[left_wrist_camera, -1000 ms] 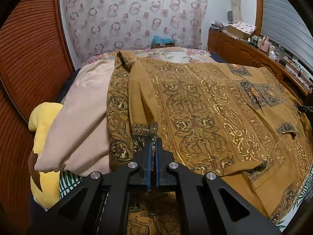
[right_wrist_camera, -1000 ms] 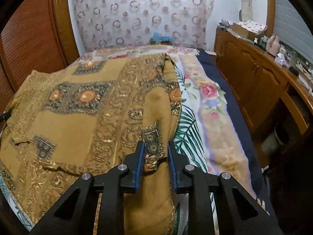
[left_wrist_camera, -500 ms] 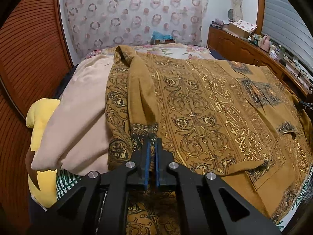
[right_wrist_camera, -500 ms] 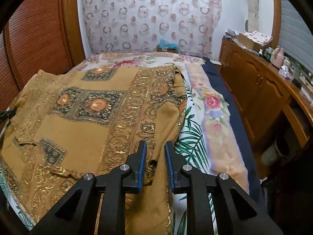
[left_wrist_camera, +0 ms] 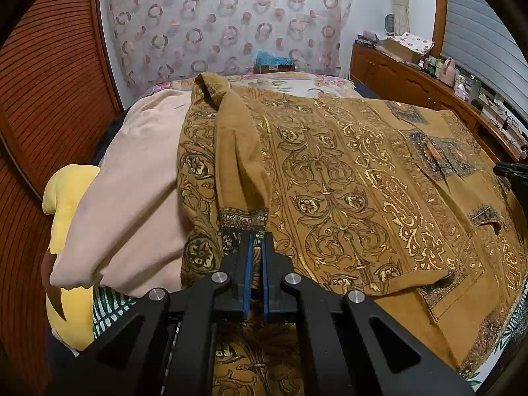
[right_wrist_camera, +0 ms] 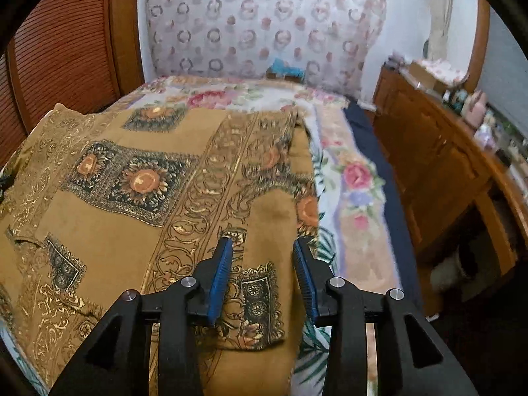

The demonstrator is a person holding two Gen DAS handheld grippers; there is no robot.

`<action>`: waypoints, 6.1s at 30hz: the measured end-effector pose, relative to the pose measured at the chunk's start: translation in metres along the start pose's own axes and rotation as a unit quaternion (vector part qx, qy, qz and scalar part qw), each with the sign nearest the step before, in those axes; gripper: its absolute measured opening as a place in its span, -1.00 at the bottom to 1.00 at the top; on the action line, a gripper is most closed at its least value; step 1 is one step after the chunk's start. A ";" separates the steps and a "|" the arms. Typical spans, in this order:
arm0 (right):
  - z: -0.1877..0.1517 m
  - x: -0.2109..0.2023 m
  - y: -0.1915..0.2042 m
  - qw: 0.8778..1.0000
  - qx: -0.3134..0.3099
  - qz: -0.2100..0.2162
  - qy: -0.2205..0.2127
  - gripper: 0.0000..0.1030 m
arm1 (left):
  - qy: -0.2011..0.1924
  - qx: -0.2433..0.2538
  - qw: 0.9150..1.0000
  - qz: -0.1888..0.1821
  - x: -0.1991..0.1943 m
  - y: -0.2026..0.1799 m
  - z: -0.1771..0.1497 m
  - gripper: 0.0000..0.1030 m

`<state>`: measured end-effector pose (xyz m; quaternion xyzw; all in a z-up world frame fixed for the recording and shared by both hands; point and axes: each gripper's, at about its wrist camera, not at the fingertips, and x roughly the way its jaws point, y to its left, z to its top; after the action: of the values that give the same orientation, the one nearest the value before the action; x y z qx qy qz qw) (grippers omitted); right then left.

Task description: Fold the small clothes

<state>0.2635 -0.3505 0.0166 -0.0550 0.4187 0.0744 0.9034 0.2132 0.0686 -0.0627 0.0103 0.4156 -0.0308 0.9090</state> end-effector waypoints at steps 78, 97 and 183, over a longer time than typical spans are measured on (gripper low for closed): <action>-0.093 -0.037 0.117 0.991 -0.068 0.098 -0.057 -0.01 | 0.007 -0.077 0.997 -0.010 -0.042 0.015 -0.073 -0.15; -0.103 -0.010 0.141 0.992 -0.072 0.094 -0.049 0.10 | -0.004 -0.062 0.998 -0.018 -0.043 0.012 -0.074 -0.47; -0.042 -0.009 0.122 0.983 -0.072 0.159 -0.058 0.19 | -0.060 0.086 0.984 -0.145 -0.056 -0.098 0.042 0.55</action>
<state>0.2045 -0.2387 -0.0082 -0.0485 0.3625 0.2501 0.8965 0.2023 -0.0280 0.0074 0.0260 0.3529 -0.1981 0.9141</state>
